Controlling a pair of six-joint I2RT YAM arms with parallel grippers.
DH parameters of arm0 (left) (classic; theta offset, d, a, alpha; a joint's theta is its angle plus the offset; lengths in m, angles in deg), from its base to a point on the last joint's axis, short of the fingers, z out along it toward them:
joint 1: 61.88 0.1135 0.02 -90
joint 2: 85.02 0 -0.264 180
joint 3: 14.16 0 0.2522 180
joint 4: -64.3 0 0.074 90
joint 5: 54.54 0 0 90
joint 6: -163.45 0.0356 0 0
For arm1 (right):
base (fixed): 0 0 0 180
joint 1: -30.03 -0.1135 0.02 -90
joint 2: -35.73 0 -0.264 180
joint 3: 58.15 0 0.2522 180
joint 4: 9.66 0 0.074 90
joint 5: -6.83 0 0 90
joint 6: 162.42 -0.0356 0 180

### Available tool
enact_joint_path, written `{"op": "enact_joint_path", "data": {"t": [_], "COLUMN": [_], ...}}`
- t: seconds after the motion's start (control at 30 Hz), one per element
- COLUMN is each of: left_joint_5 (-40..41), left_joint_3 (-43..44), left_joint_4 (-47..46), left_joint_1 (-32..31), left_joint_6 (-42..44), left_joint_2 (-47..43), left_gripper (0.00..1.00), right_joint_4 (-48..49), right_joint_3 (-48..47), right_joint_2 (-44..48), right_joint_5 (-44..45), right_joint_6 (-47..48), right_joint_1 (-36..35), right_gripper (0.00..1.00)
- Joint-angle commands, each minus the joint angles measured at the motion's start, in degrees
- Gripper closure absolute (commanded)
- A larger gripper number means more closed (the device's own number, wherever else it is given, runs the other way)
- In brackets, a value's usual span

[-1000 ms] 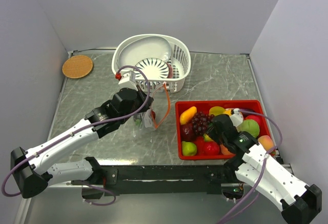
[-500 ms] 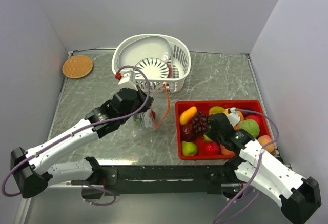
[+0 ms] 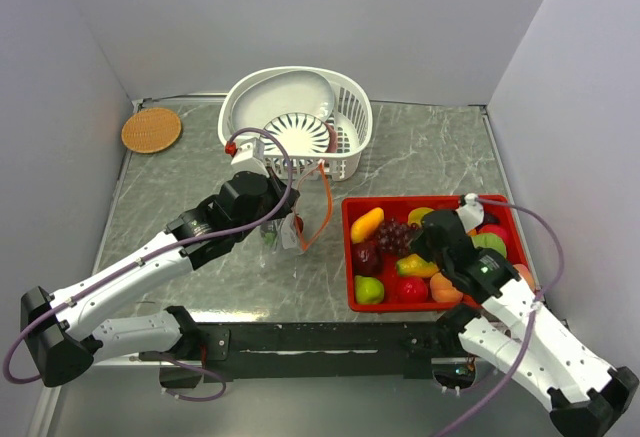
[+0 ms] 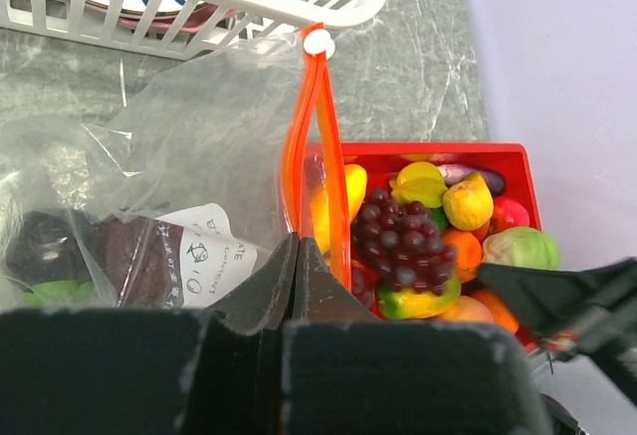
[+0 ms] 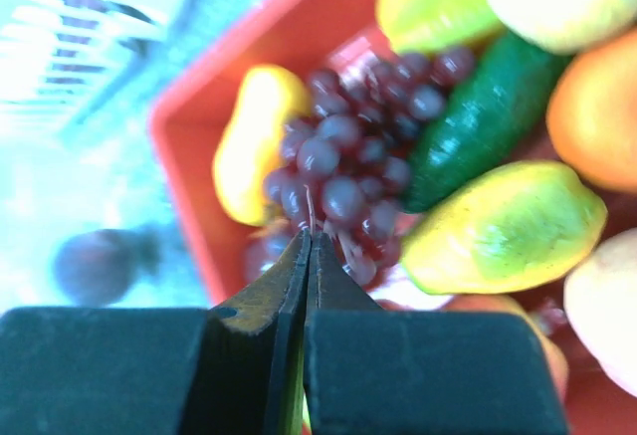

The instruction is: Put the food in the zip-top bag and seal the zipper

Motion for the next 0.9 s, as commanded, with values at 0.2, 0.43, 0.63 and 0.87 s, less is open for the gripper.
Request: {"op": "enact_joint_path", "data": {"t": [0.2, 0.43, 0.63, 0.87], "left_joint_5": [-0.3, -0.9, -1.4, -3.4], "left_joint_3": [3.5, 4.7, 5.8, 8.2], "left_joint_4": [-2.2, -2.3, -2.5, -3.2], "left_joint_1": [-0.1, -0.2, -0.2, -0.1], "left_joint_6": [2.3, 2.5, 2.4, 1.8], "left_joint_2": [2.3, 3.9, 5.0, 6.6], "left_gripper": [0.99, 0.99, 0.99, 0.99], "right_joint_4": [0.5, 2.5, 5.0, 9.2], "right_joint_3": [-12.9, -22.1, -29.5, -38.6], "right_joint_2": [-0.3, -2.4, -5.2, -10.1], "right_joint_5": [2.2, 1.6, -0.9, -5.5], "right_joint_6": [6.0, 9.2, 12.2, 14.4], "right_joint_1": [-0.3, -0.4, -0.4, -0.5], "right_gripper": [1.0, 1.0, 1.0, 1.0]}}
